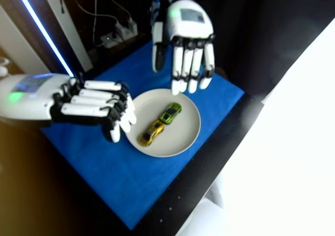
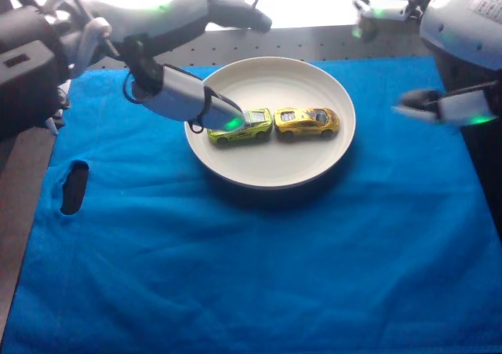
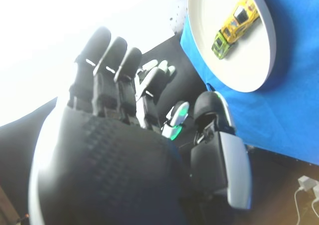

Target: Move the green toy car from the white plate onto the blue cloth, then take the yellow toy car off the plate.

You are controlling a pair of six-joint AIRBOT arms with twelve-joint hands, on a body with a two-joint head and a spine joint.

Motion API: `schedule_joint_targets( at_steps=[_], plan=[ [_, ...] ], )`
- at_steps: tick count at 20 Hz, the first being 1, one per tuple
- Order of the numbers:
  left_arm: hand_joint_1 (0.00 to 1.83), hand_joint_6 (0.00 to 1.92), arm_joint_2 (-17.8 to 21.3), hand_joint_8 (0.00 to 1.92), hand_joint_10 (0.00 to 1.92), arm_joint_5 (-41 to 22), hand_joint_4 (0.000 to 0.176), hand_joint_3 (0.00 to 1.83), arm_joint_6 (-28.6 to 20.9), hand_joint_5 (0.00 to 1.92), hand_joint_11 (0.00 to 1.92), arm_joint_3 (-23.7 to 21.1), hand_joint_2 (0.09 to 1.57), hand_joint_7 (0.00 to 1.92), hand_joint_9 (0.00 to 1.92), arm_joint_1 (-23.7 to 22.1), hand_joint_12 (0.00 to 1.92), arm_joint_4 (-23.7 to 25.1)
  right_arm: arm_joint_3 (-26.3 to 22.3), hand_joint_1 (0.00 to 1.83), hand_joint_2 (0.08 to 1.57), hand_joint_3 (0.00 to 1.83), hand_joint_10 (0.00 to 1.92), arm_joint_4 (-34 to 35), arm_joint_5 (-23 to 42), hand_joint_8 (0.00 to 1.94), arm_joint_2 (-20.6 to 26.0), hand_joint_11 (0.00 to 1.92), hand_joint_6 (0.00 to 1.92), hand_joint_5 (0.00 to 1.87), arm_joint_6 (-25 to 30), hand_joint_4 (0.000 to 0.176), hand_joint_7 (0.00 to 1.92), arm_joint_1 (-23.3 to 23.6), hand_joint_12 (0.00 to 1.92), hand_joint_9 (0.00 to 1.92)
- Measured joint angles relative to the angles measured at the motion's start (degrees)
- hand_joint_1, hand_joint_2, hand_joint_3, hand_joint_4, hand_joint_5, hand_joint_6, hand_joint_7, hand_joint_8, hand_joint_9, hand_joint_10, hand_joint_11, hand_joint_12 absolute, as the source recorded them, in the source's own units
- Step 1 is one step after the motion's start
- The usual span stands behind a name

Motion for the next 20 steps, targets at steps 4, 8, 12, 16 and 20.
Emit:
schedule_joint_targets(
  at_steps=[4, 8, 12, 16, 20],
  plan=[
    [0.75, 0.06, -1.6, 0.07, 0.49, 1.0, 0.0, 0.0, 0.1, 0.46, 0.0, 2.7, 0.97, 0.43, 0.25, -0.5, 1.48, -1.7, 0.0, 1.16, 0.91, 0.05, 1.59, 1.5, 0.0, 1.27, 0.1, 0.52, 0.89, 0.56, 0.0, 0.0, 0.58, 0.0, 1.92, 0.55],
    [0.8, 0.02, -5.4, 0.04, 0.55, 3.8, 0.0, 0.0, 0.2, 0.58, 0.14, 6.3, 0.94, 0.72, 0.53, -1.6, 1.57, -1.7, -0.1, 1.21, 0.94, 0.05, 1.67, 1.5, 0.2, 1.39, 0.0, 0.49, 0.99, 0.57, 0.0, 0.0, 0.56, 0.0, 1.92, 0.51],
    [0.87, 0.02, -9.0, 0.07, 0.94, 6.7, 0.0, 0.0, 0.2, 0.63, 0.3, 9.6, 0.92, 0.82, 0.52, -1.9, 1.66, -1.8, -0.1, 1.22, 0.98, 0.04, 1.63, 1.7, 0.3, 1.32, 0.0, 0.46, 0.94, 0.54, 0.0, 0.0, 0.55, 0.0, 1.92, 0.49],
    [0.94, 0.01, -9.9, 1.72, 1.89, 8.2, 0.0, 0.0, 0.2, 0.66, 1.12, 10.5, 0.92, 0.91, 1.02, -1.7, 1.92, -2.6, -0.1, 1.19, 0.98, 0.03, 1.59, 1.9, 0.3, 1.28, 0.0, 0.51, 0.82, 0.6, 0.0, 0.0, 0.61, 0.0, 1.92, 0.57],
    [0.91, 0.01, -11.7, 1.01, 1.38, 9.5, 0.0, 0.0, 0.2, 0.71, 0.58, 11.5, 0.91, 0.61, 0.64, -0.2, 1.83, -3.5, -0.2, 1.15, 0.99, 0.02, 1.67, 2.1, 0.3, 1.39, 0.0, 0.62, 0.91, 0.58, 0.0, 0.0, 0.62, 0.0, 1.92, 0.62]
  ],
)
